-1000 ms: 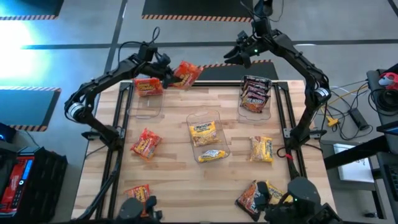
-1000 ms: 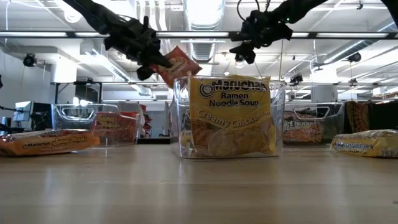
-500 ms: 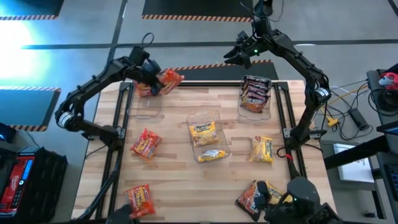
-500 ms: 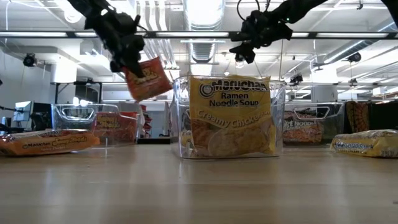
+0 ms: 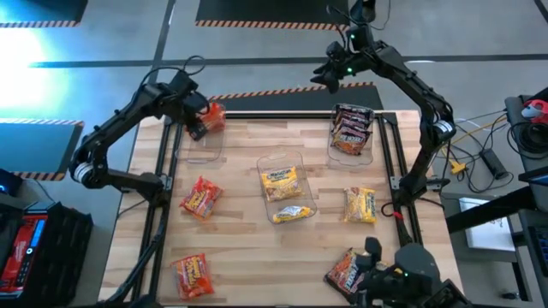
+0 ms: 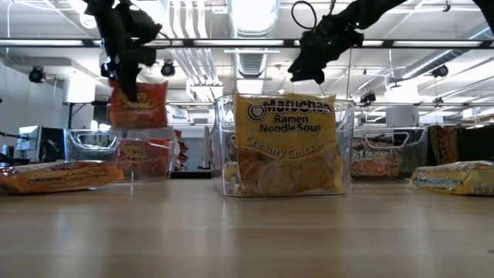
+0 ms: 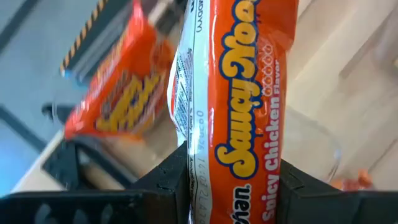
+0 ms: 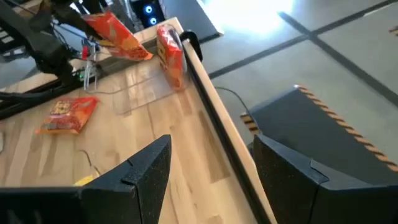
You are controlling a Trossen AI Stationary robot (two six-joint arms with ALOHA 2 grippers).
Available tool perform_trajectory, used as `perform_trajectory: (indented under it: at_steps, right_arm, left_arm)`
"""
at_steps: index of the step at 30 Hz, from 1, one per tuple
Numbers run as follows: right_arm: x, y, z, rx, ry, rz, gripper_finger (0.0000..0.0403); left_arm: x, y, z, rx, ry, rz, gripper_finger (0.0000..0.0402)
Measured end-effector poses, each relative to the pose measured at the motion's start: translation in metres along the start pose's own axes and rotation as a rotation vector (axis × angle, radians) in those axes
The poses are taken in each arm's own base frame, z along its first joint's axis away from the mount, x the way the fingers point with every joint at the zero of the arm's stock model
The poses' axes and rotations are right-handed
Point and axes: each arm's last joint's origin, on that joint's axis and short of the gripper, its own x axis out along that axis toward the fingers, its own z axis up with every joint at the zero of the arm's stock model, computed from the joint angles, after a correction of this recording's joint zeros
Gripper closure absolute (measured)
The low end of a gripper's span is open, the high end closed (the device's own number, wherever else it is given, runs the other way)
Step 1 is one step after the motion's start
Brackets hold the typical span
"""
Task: Sort Maruchan noodles
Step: Put the top right orange noodle pack into the top left transparent bin
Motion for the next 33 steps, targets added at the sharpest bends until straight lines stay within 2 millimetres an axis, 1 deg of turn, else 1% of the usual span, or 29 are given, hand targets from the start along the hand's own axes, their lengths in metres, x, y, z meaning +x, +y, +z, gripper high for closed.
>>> perform_trajectory:
  at_steps: [4, 15, 21, 27, 33]
  right_arm:
    - [0.0, 0.001, -0.003, 0.01, 0.028, 0.008, 0.0188]
    - [0.0, 0.001, -0.004, 0.021, 0.038, 0.01, 0.0188]
    - [0.0, 0.001, -0.004, 0.022, 0.038, 0.01, 0.0188]
    - [0.0, 0.001, -0.004, 0.022, 0.037, 0.009, 0.0188]
    - [0.0, 0.001, -0.004, 0.022, 0.037, 0.009, 0.0188]
  left_arm:
    - [0.008, 0.0, -0.001, 0.008, 0.077, -0.002, 0.0295]
    - [0.04, 0.003, 0.01, 0.139, 0.195, -0.042, 0.0295]
    - [0.058, 0.008, 0.013, 0.231, 0.287, 0.026, 0.0295]
    - [0.065, 0.009, 0.017, 0.312, 0.269, 0.011, 0.0295]
    - [0.071, 0.011, 0.018, 0.319, 0.224, 0.028, 0.0295]
